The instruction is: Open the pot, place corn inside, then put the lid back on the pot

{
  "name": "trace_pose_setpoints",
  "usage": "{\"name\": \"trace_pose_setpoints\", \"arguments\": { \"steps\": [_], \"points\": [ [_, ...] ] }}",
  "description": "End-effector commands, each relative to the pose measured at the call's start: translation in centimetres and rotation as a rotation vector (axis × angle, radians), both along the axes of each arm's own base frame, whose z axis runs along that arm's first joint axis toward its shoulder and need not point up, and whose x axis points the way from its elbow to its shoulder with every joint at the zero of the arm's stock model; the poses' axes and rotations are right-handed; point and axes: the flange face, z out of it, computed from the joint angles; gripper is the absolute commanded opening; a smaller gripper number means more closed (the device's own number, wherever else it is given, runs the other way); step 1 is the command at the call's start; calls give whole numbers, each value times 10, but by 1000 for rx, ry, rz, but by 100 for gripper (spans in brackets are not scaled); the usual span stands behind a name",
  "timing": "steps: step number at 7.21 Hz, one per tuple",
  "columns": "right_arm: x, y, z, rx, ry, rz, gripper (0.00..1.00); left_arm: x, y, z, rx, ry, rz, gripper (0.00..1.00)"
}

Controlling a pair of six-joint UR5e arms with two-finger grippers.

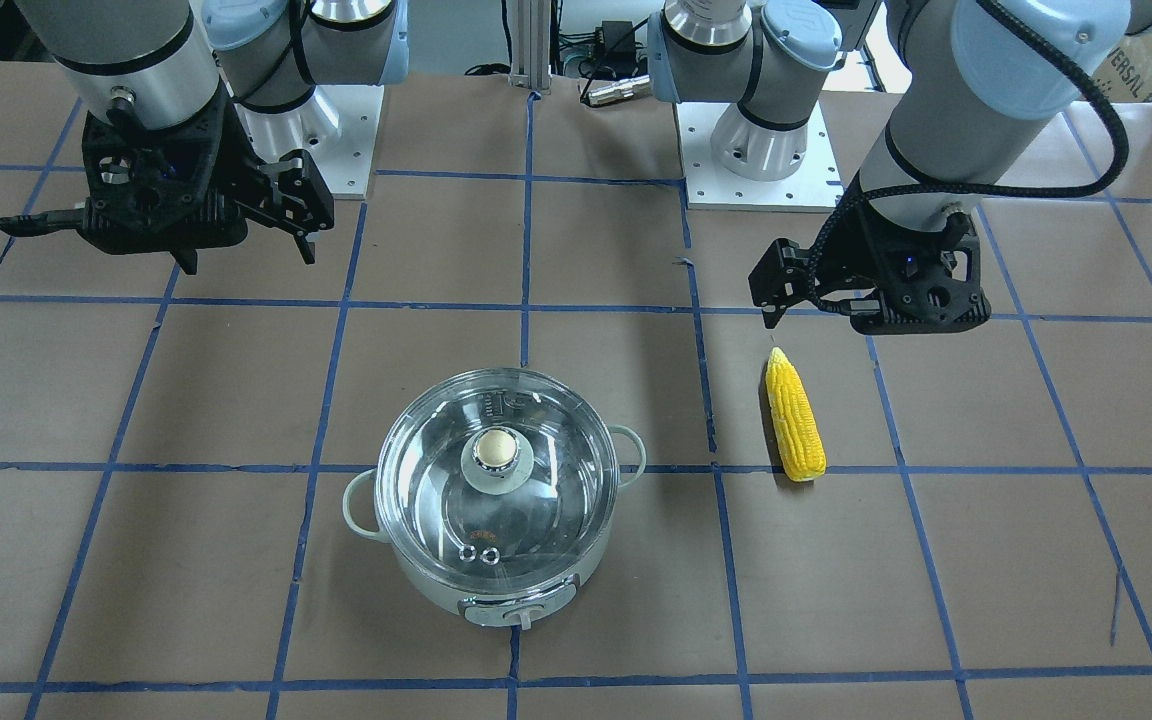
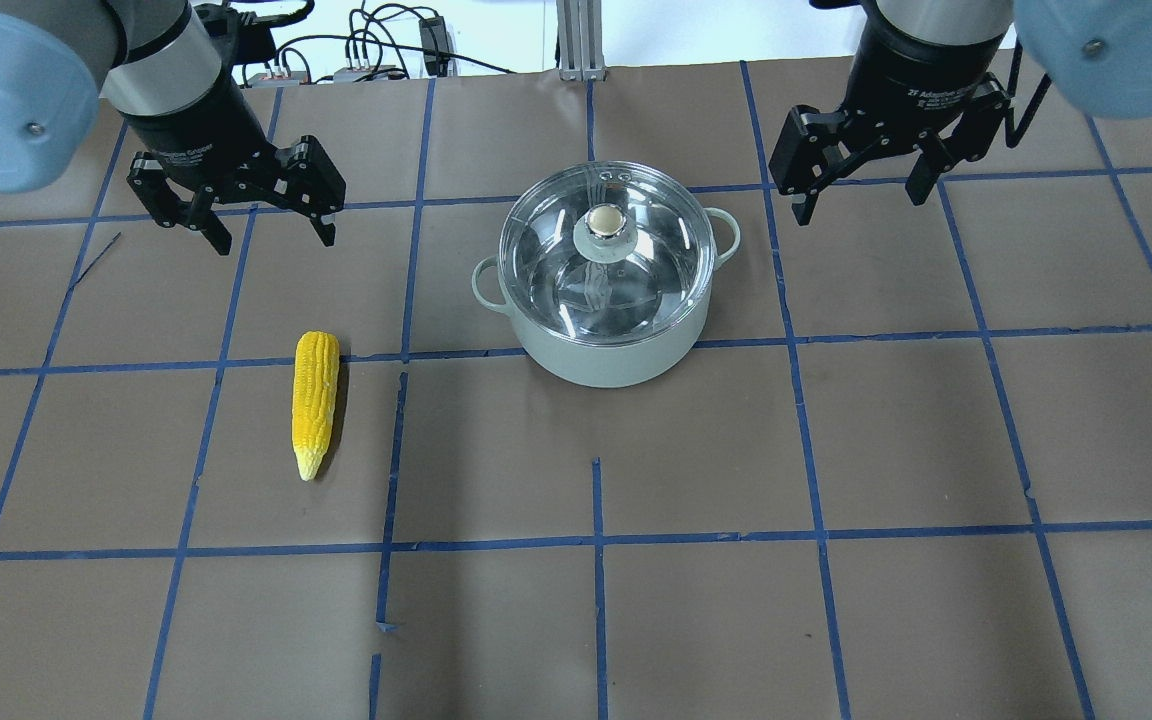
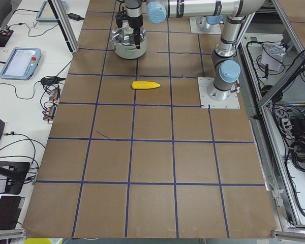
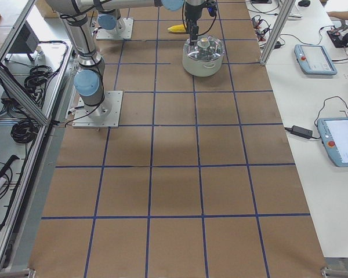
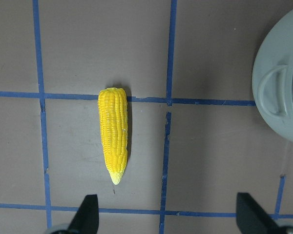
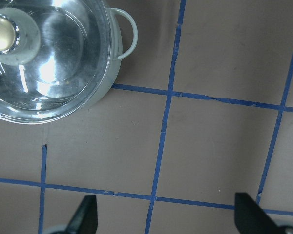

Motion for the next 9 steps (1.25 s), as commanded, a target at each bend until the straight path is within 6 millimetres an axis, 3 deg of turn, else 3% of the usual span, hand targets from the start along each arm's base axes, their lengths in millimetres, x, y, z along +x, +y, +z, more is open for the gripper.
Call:
{"name": "trace_pose_setpoints", "arguments": {
  "steps": [1,2,7,8,9],
  "points": [
    [-2,-6,3,21,6,9,100,1,-1,0,0,2,3,100],
    [-1,-14,5,29,4,23,100,1,-1,0,0,2,3,100],
    [1,-16,6,21,1,7,100,4,-2,-2,-16,-9,-6,100],
    [9,-17,6,13,-19,-12,99,4,-3,-1,-22,-13,-6,100],
    [29,-36,-7,-14,-33,-87,100,4,-3,-1,-22,-13,-6,100]
  ]
}}
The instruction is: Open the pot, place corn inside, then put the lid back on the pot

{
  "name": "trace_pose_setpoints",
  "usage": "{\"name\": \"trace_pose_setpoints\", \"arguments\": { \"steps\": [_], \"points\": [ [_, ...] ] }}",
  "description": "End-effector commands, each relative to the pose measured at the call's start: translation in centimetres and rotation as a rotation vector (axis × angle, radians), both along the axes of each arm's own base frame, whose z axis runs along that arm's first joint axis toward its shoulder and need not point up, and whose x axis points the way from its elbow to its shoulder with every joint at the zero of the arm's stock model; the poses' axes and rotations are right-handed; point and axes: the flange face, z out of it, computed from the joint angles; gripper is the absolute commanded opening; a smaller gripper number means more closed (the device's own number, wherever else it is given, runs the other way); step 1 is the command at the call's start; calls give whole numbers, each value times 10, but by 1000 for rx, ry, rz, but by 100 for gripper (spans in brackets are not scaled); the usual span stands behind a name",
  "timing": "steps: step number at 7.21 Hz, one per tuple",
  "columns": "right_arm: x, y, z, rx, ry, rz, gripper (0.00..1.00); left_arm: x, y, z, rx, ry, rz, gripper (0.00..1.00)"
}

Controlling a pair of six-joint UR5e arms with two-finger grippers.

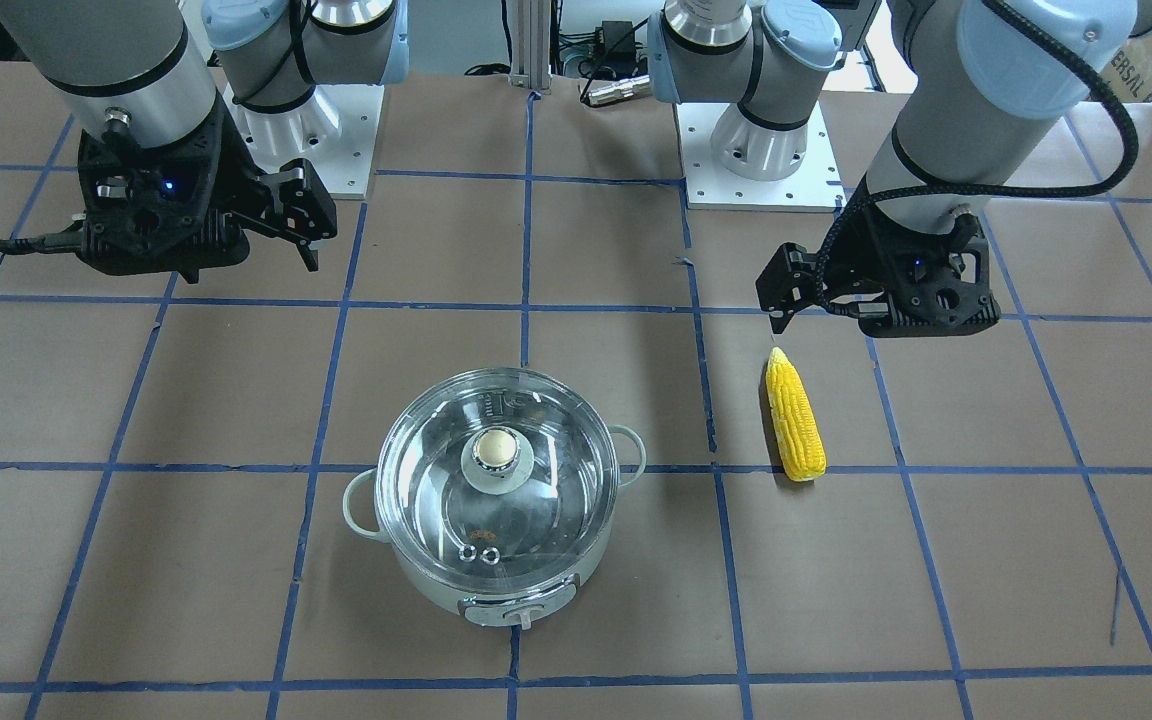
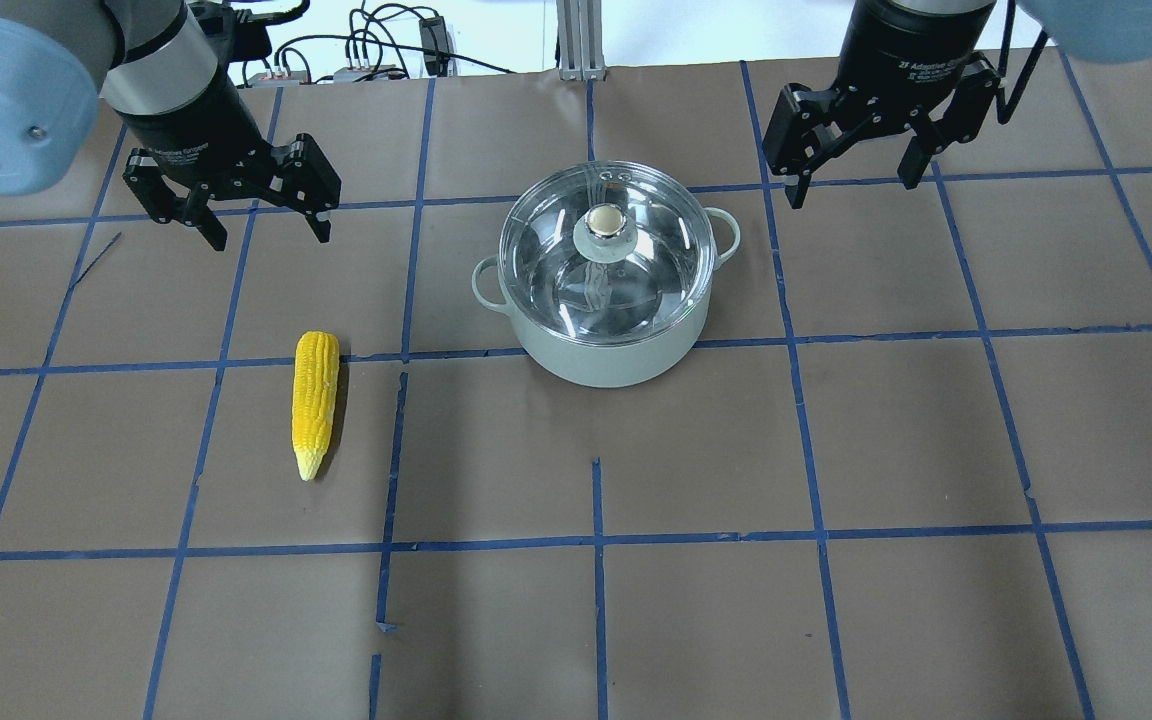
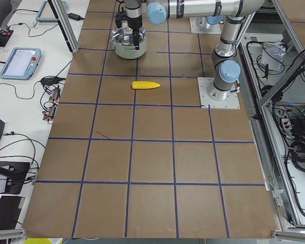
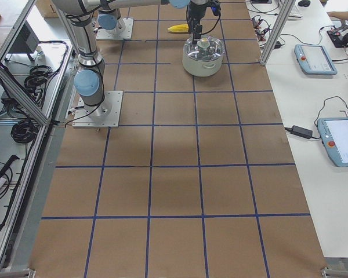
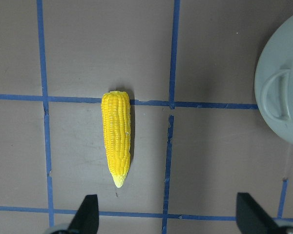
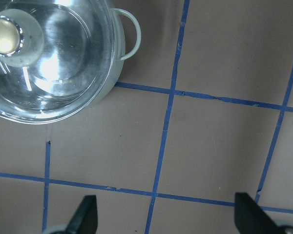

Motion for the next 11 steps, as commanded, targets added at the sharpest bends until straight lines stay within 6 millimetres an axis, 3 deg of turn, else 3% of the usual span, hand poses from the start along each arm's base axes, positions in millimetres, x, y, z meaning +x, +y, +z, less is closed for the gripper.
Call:
{"name": "trace_pose_setpoints", "arguments": {
  "steps": [1,2,3,4,7,8,9,10,11],
  "points": [
    [48,-27,-27,-14,-10,-36,100,0,-3,3,-11,7,3,100],
    [81,-46,-47,-22,-7,-78,100,0,-6,4,-28,14,3,100],
    [120,-59,-56,-40,-3,-154,100,0,-5,5,-28,14,7,100],
    [142,-64,-66,-35,3,-186,99,0,-5,4,-25,4,9,100],
    [173,-85,-125,-39,-3,-283,99,1,3,-2,-14,2,-3,100],
    [198,-83,-148,-39,2,-261,98,1,4,-3,-11,4,-92,100],
    [200,-83,-151,-53,-2,-257,98,12,2,-5,-7,6,-120,100],
    [201,-83,-155,-47,1,-254,97,43,2,-1,-12,6,-70,100],
    [197,-82,-152,-41,4,-244,97,69,1,-10,6,16,-97,100]
  ]
}}
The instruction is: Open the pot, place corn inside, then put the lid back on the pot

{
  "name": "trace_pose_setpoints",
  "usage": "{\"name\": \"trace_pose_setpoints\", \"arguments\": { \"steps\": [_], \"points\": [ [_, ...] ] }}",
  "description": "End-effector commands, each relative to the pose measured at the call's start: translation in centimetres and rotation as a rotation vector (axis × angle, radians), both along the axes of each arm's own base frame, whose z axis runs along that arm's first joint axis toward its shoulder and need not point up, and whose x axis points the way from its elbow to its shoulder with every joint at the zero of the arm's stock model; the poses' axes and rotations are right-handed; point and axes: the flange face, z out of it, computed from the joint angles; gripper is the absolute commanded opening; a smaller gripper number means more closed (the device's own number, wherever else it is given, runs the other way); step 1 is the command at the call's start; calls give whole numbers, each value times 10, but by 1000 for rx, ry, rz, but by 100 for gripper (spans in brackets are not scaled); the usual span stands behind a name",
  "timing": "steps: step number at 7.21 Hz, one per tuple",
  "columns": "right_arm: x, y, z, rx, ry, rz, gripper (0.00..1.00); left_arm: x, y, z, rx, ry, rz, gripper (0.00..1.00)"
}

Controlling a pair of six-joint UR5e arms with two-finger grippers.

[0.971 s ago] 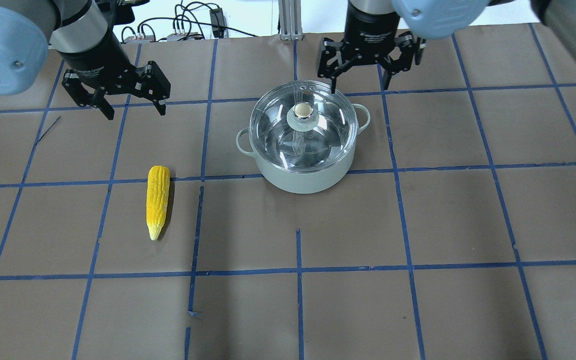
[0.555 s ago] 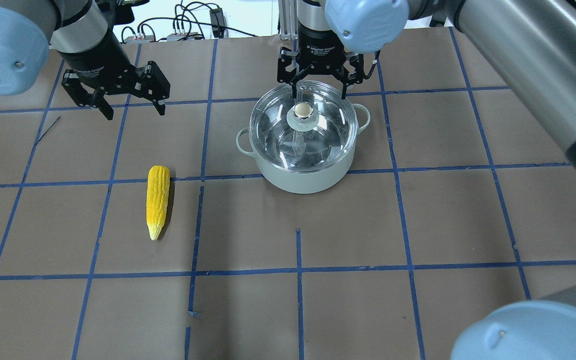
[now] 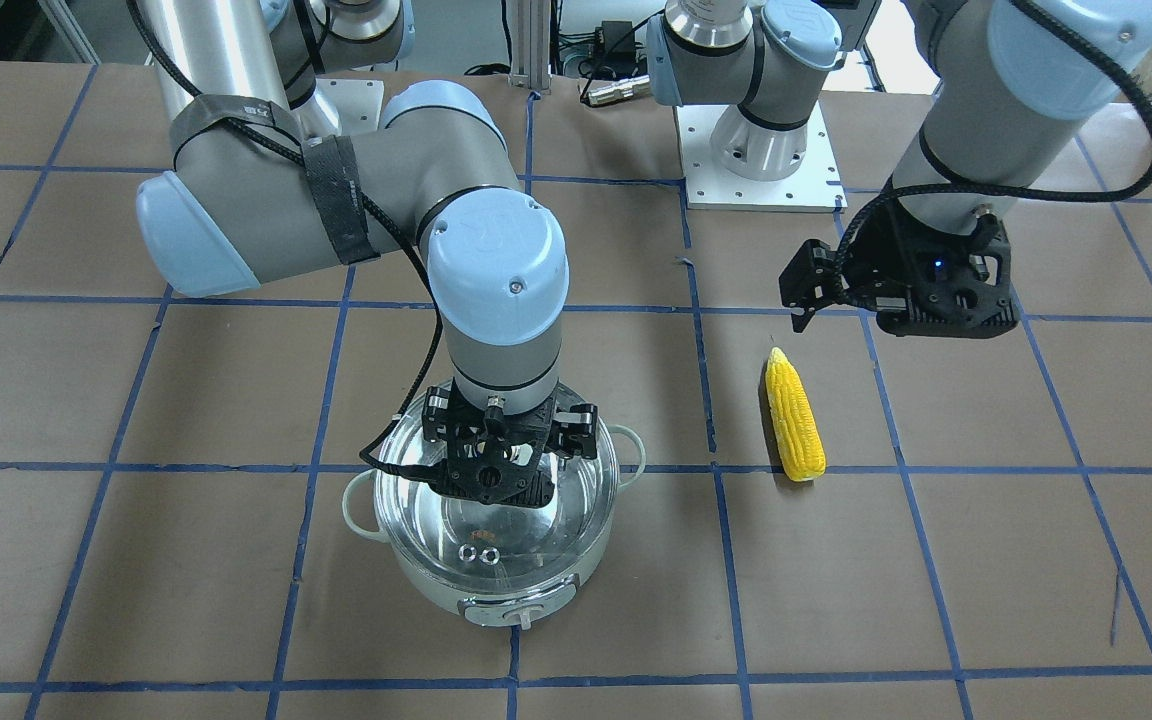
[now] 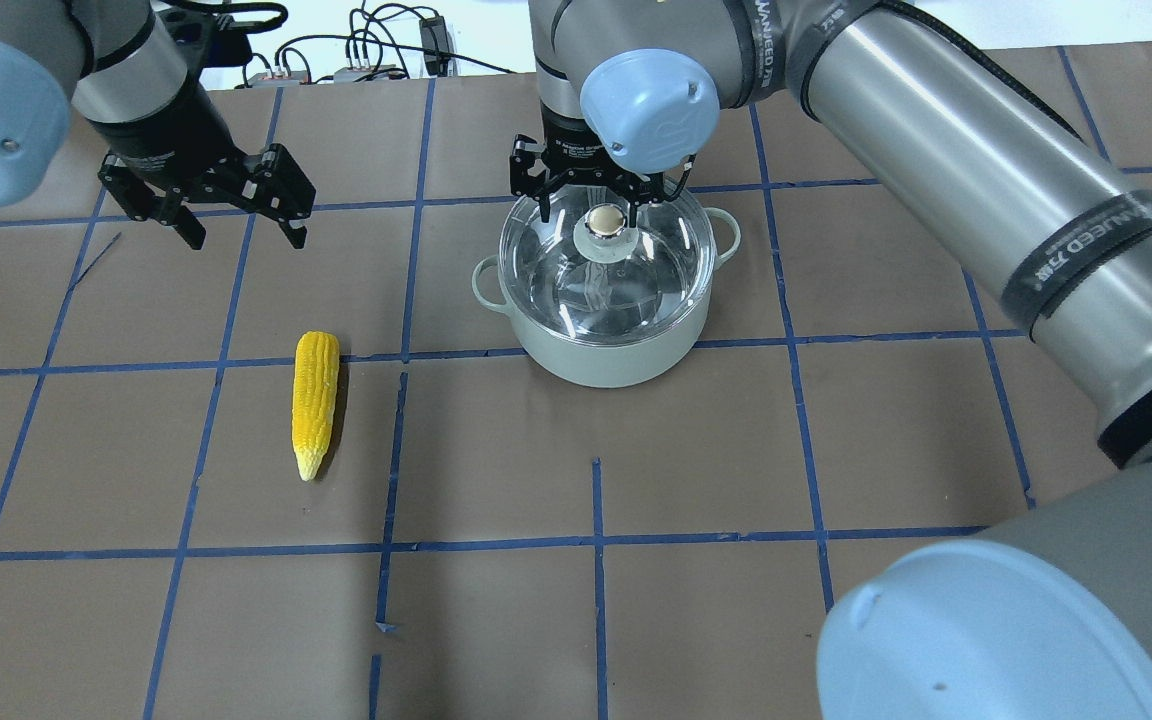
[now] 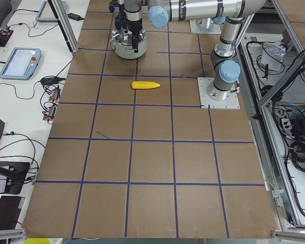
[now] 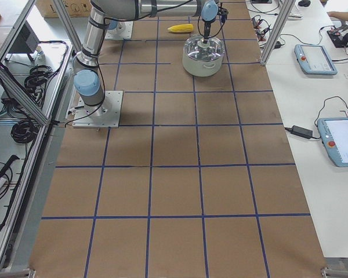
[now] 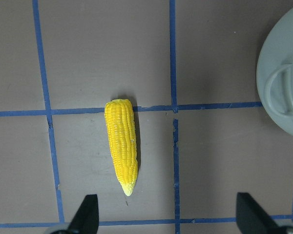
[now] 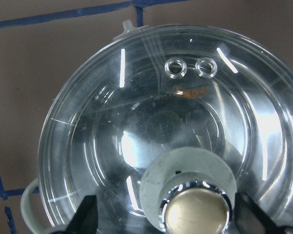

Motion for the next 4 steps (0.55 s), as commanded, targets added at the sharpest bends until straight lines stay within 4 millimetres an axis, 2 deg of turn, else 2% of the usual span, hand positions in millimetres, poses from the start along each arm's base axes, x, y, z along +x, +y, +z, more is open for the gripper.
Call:
{"name": "trace_pose_setpoints", "arguments": {
  "steps": [1,2,4],
  "points": [
    [-4,1,2,6,3,10,97,43,5,-12,16,10,-34,100],
    [-6,4,-3,17,8,9,95,50,3,-26,7,16,-8,99],
    [-12,7,-9,30,13,0,93,51,-11,-88,-68,25,73,100]
  ]
}}
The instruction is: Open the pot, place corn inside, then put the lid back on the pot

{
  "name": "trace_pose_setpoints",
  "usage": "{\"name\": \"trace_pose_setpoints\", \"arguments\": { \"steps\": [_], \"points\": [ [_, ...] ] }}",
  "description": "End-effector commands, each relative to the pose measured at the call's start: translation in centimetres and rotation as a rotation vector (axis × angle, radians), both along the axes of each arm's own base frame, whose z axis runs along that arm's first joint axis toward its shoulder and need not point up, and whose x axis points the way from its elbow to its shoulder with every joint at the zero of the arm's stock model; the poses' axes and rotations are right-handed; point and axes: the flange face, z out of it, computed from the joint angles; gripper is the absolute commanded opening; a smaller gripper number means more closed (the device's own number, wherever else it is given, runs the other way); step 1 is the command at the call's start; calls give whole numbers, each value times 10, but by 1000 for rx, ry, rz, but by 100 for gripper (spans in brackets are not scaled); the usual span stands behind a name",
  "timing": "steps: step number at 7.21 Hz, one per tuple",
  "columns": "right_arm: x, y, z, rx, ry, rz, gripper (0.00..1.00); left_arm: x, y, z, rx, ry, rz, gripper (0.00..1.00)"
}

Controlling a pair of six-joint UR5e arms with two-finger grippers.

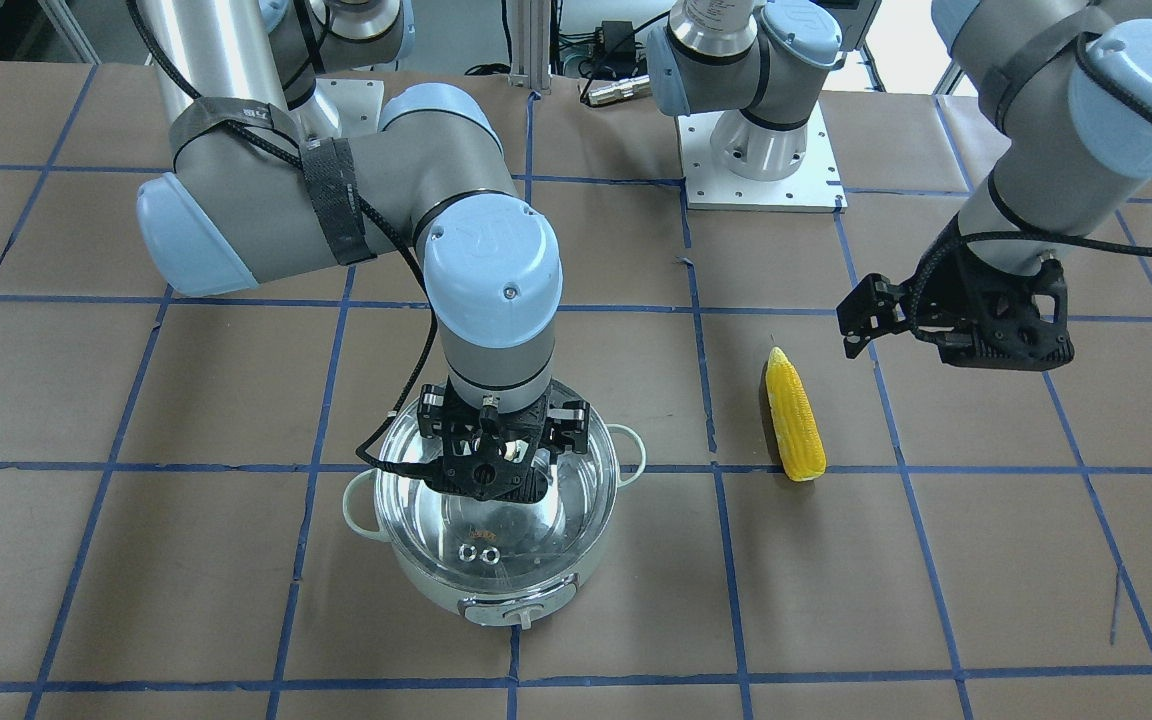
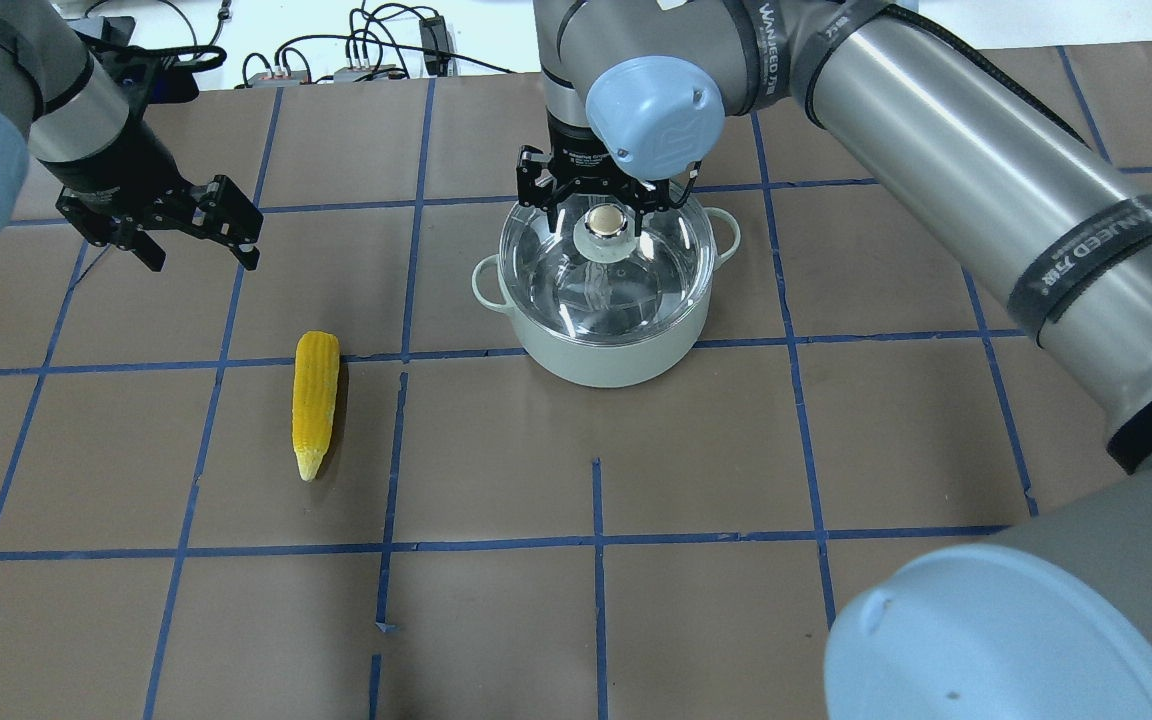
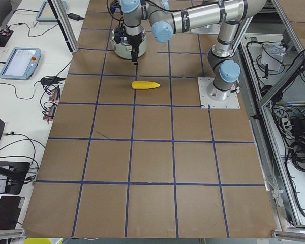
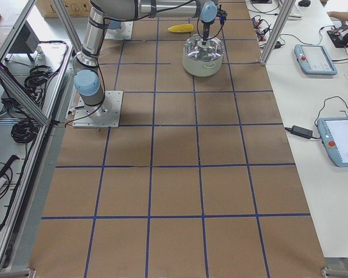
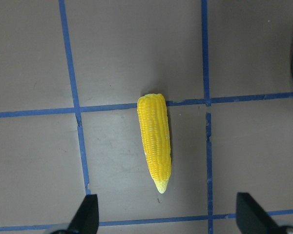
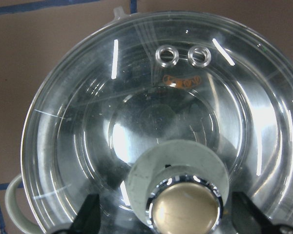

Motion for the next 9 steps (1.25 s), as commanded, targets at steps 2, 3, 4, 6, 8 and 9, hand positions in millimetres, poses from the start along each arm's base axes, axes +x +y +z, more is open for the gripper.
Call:
{"name": "trace_pose_setpoints", "arguments": {
  "steps": [2,3,4,6,8,9],
  "points": [
    [-5,2,0,3,0,-14,71,0,3,-83,-57,-1,85,100],
    [-5,3,0,5,1,-20,50,-1,7,-100,-42,3,97,100],
    [-5,2,0,2,-2,-19,39,-2,14,-115,-37,2,101,100],
    [-4,-1,9,-17,-6,-8,23,-8,26,-134,-14,8,168,100],
    [-8,0,40,-50,0,1,19,-9,29,-145,10,9,151,100],
    [-16,5,66,-57,1,35,19,-9,25,-159,27,11,156,100]
  ]
}}
